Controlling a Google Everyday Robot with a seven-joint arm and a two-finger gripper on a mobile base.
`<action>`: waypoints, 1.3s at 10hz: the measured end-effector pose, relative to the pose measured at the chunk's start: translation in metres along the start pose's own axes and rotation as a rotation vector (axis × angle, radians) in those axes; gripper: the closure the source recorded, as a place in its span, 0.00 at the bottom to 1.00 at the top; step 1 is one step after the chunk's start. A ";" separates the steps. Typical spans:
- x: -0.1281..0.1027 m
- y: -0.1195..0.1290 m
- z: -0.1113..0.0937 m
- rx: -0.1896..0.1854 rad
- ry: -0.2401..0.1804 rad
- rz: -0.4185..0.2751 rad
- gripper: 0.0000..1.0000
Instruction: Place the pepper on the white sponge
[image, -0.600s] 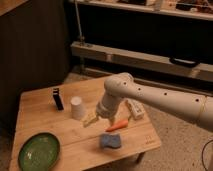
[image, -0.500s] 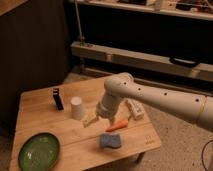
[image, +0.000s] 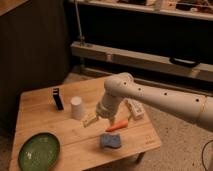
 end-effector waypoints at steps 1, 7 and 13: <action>0.000 0.000 0.000 0.000 0.000 0.000 0.20; 0.000 0.000 0.000 0.000 0.000 0.000 0.20; 0.001 0.004 -0.002 -0.032 0.024 0.028 0.20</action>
